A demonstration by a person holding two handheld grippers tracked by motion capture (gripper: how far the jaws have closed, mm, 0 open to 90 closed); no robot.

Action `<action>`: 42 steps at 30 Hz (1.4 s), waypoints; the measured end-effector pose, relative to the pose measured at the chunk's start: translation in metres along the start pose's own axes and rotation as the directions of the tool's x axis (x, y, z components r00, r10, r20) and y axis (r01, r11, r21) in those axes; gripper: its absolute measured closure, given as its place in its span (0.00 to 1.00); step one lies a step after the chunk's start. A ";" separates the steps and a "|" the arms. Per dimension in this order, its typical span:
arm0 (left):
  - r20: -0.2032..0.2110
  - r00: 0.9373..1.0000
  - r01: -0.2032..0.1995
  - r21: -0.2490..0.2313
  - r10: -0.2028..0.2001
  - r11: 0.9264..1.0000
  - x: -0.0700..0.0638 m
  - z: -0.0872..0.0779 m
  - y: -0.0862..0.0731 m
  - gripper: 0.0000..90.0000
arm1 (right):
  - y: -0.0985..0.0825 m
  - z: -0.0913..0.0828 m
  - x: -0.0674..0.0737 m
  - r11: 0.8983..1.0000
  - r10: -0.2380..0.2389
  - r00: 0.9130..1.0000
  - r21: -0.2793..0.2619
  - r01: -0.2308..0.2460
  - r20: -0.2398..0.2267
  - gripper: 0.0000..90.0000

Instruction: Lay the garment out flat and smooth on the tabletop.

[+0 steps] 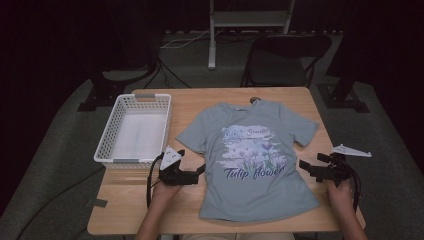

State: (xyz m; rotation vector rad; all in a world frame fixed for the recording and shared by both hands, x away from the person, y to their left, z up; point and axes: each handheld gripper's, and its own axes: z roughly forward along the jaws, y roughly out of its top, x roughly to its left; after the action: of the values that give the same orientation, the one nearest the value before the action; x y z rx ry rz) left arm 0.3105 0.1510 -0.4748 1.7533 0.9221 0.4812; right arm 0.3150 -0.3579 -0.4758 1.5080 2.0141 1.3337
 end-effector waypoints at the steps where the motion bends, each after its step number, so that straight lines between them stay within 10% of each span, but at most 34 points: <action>1: 0.003 1.000 -0.004 -0.001 0.004 1.000 0.000 -0.002 -0.001 0.04 | -0.002 -0.002 0.000 1.000 0.004 1.000 0.004 -0.004 -0.005 0.03; 42: -0.041 0.998 0.034 -0.110 -0.039 0.993 -0.019 -0.092 -0.053 0.04 | -0.069 -0.066 0.016 1.000 -0.010 0.995 -0.004 0.010 0.103 0.04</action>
State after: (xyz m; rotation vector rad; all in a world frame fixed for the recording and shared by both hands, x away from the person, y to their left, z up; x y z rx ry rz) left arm 0.2154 0.2012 -0.4877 1.6298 0.9388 0.5378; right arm 0.2213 -0.3780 -0.4915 1.5297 1.9512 1.2304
